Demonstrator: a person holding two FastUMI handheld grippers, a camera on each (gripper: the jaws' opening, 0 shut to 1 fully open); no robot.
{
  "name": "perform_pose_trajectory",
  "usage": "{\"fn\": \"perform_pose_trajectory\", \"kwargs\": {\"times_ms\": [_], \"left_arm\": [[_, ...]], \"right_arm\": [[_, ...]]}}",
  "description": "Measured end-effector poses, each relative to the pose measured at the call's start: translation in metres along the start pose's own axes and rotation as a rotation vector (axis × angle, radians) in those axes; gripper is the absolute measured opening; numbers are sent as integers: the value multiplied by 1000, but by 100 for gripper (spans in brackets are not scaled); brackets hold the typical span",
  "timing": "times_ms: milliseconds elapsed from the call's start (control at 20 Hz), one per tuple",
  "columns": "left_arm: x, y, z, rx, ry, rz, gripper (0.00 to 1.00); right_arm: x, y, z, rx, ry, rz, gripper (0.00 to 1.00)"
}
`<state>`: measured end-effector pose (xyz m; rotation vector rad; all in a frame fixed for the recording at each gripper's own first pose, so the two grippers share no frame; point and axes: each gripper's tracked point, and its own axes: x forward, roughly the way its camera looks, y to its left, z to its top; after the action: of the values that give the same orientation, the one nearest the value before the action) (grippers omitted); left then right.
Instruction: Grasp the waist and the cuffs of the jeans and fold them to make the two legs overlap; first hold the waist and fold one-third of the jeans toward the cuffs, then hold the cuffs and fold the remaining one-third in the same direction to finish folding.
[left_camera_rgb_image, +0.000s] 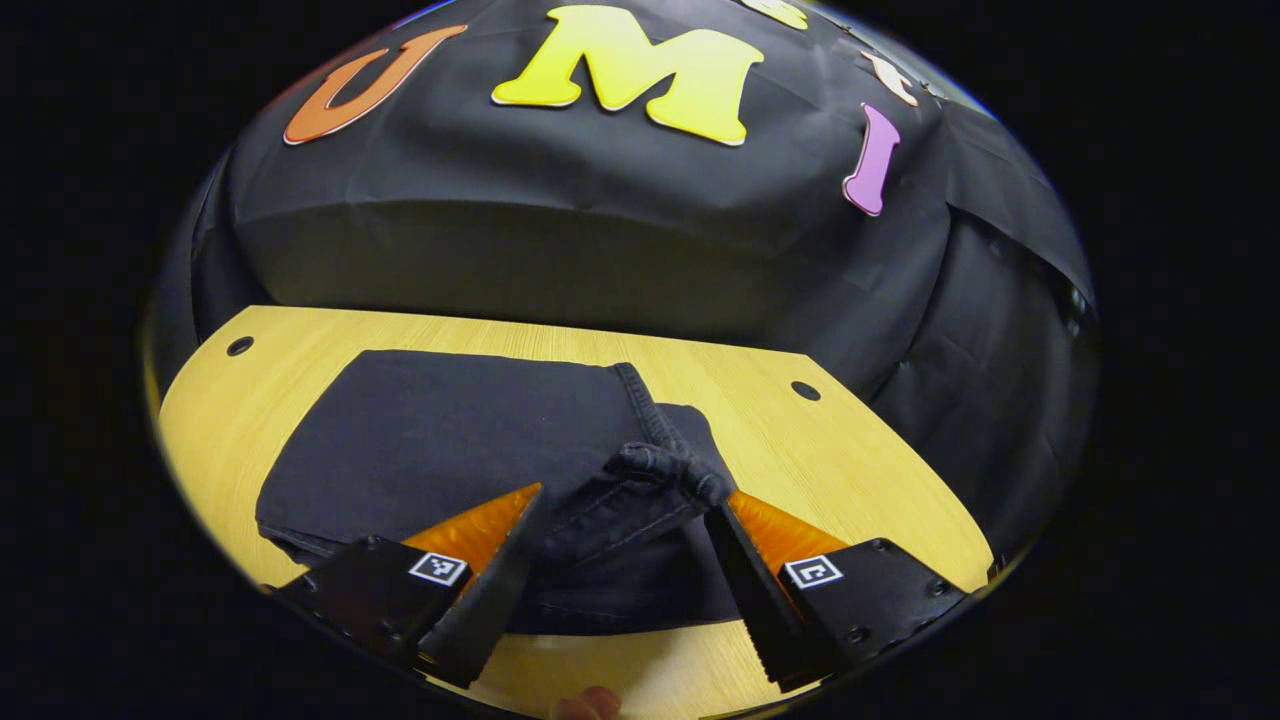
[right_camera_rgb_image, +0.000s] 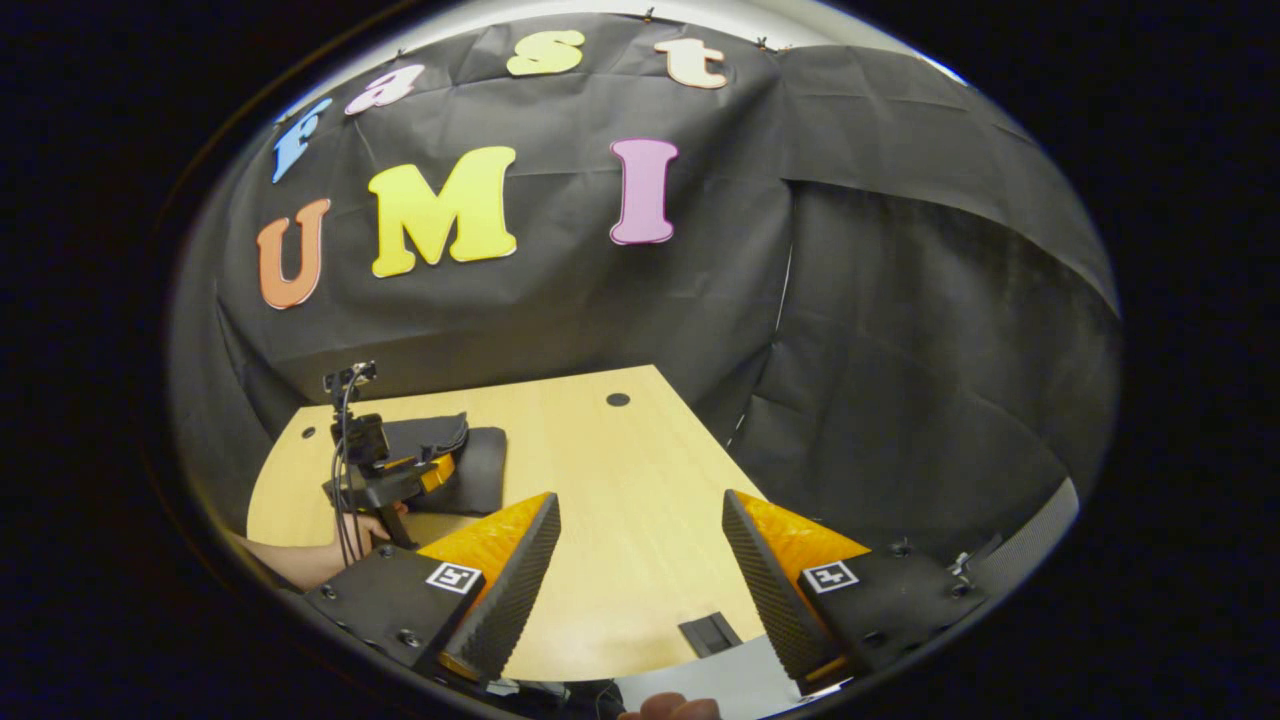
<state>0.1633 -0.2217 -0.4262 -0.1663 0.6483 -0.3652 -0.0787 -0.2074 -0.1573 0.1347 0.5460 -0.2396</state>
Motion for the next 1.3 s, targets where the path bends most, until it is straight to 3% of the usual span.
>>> {"fn": "perform_pose_trajectory", "kwargs": {"times_ms": [300, 550, 900, 1100, 1300], "left_arm": [[-38, -20, 19, -7, -32, -49, 99], [-102, -10, 68, 7, -128, -42, 99], [-211, 39, 164, 9, -320, 85, 98], [-269, 63, 206, 31, -416, 163, 98], [-312, 73, 233, 129, -490, 245, 98]], "right_arm": [[-1, 16, 6, 11, -28, 35, 99], [8, 60, 27, 2, -93, 132, 100], [14, 156, 75, 5, -216, 321, 100], [15, 201, 91, -25, -257, 381, 99], [2, 231, 116, -103, -367, 383, 99]]}}
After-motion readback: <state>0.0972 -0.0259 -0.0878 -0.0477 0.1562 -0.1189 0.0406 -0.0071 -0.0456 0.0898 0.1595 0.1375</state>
